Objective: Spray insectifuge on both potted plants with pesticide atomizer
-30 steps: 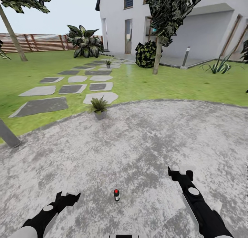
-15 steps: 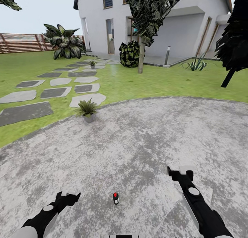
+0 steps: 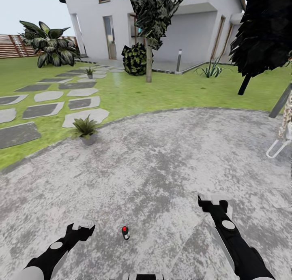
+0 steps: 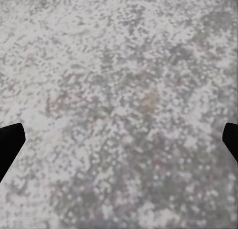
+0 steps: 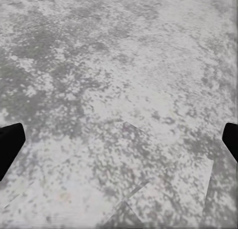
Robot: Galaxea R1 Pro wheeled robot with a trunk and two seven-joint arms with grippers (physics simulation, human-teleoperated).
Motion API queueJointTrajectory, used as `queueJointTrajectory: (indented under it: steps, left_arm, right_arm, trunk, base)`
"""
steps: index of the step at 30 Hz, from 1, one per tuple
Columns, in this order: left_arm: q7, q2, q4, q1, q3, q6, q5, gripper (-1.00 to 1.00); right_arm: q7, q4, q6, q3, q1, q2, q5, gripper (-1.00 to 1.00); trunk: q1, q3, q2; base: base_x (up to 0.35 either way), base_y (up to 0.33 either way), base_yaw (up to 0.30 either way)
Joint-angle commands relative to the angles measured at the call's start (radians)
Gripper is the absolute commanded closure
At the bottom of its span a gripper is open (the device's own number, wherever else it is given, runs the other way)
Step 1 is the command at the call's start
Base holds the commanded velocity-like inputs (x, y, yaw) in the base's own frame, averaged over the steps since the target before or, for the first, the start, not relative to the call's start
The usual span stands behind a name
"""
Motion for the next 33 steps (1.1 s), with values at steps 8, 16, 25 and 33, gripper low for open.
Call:
queueJointTrajectory:
  steps: [8,16,25,33]
  left_arm:
    - [-0.002,0.001,0.001,0.000,0.004,-0.006,-0.009,-1.00]
    - [-0.002,0.001,0.002,0.000,0.004,-0.006,-0.009,-1.00]
    - [-0.001,0.001,0.003,0.000,0.004,-0.007,-0.015,-1.00]
    - [-0.001,0.009,0.001,0.013,0.000,-0.032,-0.019,-1.00]
  right_arm:
    - [-0.004,-0.005,0.007,0.001,0.000,0.000,0.001,-1.00]
    - [-0.005,-0.004,0.008,0.001,0.000,0.001,0.001,-1.00]
    - [-0.005,-0.003,0.008,0.001,0.000,0.001,0.001,-1.00]
    - [-0.006,-0.003,0.008,0.001,0.000,0.000,0.001,-1.00]
  trunk:
    - [0.003,-0.032,-0.002]
    - [0.007,-0.062,-0.004]
    - [0.011,-0.088,-0.006]
    - [0.013,-0.099,-0.007]
  base:
    - [0.000,0.000,-0.015]
    - [0.000,0.000,-0.027]
    - [0.000,0.000,-0.172]
    - [0.000,0.000,-0.189]
